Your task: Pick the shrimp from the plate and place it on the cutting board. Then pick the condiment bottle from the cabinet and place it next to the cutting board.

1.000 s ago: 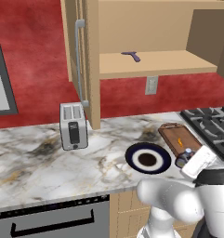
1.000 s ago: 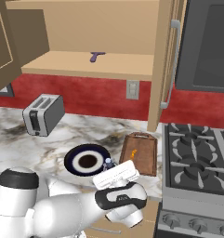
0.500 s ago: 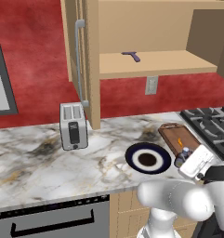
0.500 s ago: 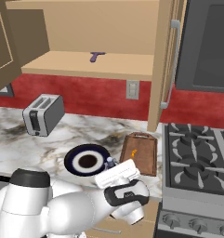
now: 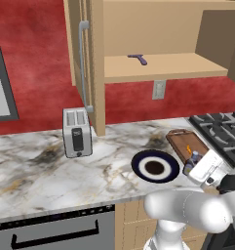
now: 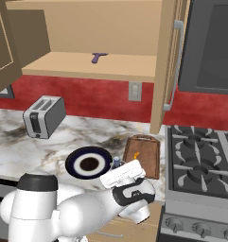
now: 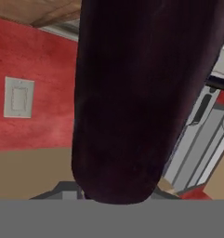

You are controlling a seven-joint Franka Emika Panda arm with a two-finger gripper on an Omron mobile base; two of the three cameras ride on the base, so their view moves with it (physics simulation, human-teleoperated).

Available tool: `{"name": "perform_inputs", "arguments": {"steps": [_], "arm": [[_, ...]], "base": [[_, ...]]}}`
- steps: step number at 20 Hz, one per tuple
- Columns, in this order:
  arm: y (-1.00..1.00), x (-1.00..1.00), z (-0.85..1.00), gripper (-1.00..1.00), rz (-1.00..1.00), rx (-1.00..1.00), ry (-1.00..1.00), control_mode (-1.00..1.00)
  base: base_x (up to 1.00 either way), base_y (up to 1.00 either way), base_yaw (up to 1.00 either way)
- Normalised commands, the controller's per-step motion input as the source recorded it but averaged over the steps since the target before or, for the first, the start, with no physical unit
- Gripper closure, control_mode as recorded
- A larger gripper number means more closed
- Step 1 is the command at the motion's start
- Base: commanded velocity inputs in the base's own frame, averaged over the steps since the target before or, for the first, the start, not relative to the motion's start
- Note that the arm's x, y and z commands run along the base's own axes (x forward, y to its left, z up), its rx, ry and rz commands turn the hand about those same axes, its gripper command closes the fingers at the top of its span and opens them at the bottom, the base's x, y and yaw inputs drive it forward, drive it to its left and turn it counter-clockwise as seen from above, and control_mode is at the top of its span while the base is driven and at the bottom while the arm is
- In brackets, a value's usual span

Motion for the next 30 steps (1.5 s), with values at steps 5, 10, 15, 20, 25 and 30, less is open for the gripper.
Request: {"name": "perform_inputs", "arguments": {"steps": [5,10,15,20,25,30], "arm": [[-0.02,0.05,-0.25,1.00,0.00,0.00,0.00,-1.00],[0.00,-0.01,-0.05,1.00,0.00,0.00,0.00,-1.00],[0.00,-0.01,0.00,1.00,0.00,0.00,0.00,-1.00],[0.00,0.00,0.00,1.00,0.00,0.00,0.00,-1.00],[0.00,-0.01,0.00,1.00,0.00,0.00,0.00,-1.00],[0.00,-0.05,-0.03,1.00,0.00,0.00,0.00,-1.00]], "base": [[0.00,0.00,0.00],[0.00,0.00,0.00],[0.00,0.00,0.00],[0.00,0.00,0.00],[0.00,0.00,0.00],[0.00,0.00,0.00]]}}
